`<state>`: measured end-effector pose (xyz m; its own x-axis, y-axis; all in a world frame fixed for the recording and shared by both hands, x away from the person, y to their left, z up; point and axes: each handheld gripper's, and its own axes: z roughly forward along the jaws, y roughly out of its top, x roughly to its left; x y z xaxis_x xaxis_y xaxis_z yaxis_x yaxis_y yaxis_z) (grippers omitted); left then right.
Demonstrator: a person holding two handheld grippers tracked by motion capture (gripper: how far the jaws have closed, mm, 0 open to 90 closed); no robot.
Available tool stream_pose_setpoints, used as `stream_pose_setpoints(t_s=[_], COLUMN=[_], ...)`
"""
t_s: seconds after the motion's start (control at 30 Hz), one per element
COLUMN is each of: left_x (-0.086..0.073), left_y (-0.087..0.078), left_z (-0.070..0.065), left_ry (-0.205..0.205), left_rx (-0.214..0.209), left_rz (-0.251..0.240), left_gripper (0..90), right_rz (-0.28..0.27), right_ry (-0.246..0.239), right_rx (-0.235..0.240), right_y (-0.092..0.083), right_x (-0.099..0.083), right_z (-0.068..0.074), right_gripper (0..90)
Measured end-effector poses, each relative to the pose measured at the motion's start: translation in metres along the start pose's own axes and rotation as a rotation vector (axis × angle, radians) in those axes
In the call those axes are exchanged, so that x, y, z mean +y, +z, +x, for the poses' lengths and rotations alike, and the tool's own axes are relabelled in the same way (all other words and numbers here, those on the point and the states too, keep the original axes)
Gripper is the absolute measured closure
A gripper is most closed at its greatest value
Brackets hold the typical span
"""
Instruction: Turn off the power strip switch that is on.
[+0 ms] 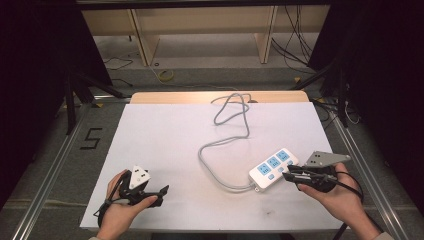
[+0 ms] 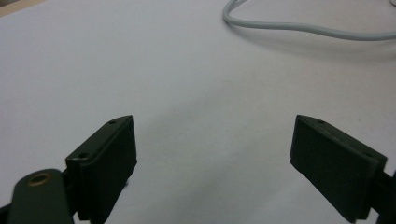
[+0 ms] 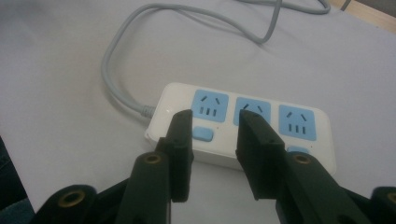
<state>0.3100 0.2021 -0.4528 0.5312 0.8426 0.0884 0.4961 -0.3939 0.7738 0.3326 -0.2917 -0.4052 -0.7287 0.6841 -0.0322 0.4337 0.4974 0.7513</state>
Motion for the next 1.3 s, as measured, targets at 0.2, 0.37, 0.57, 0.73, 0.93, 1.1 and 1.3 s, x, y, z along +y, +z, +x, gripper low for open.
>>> stream_pose_setpoints(t_s=[0.2, 0.37, 0.57, 0.73, 0.93, 1.1, 1.3], left_x=[0.001, 0.001, 0.002, 0.002, 0.002, 0.003, 0.003], left_y=[0.001, 0.002, 0.004, 0.004, 0.003, 0.004, 0.004], left_z=[0.0, -0.001, -0.002, -0.002, -0.002, -0.002, -0.002], left_ry=[0.008, 0.011, 0.019, 0.022, 0.018, 0.019, 0.019], left_rx=[0.004, 0.003, 0.007, 0.009, 0.011, 0.011, 0.011], left_rz=[0.006, 0.006, 0.007, 0.005, 0.002, 0.0, 0.003], left_gripper=[14.6, 14.7, 14.7, 14.7, 14.9, 15.0, 15.2], right_rz=[0.045, 0.07, 0.09, 0.118, 0.156, 0.186, 0.21], right_ry=[0.011, 0.025, 0.03, 0.033, 0.042, 0.073, 0.096], right_rx=[-0.03, -0.036, -0.039, -0.047, -0.056, -0.048, -0.052], right_y=[0.001, 0.002, 0.003, 0.005, 0.006, 0.007, 0.01], right_x=[0.008, 0.015, 0.021, 0.024, 0.027, 0.031, 0.036], right_z=[-0.004, -0.009, -0.016, -0.02, -0.022, -0.024, -0.028], right_gripper=[73.9, 76.4, 80.3, 87.0, 90.0, 90.0, 90.0])
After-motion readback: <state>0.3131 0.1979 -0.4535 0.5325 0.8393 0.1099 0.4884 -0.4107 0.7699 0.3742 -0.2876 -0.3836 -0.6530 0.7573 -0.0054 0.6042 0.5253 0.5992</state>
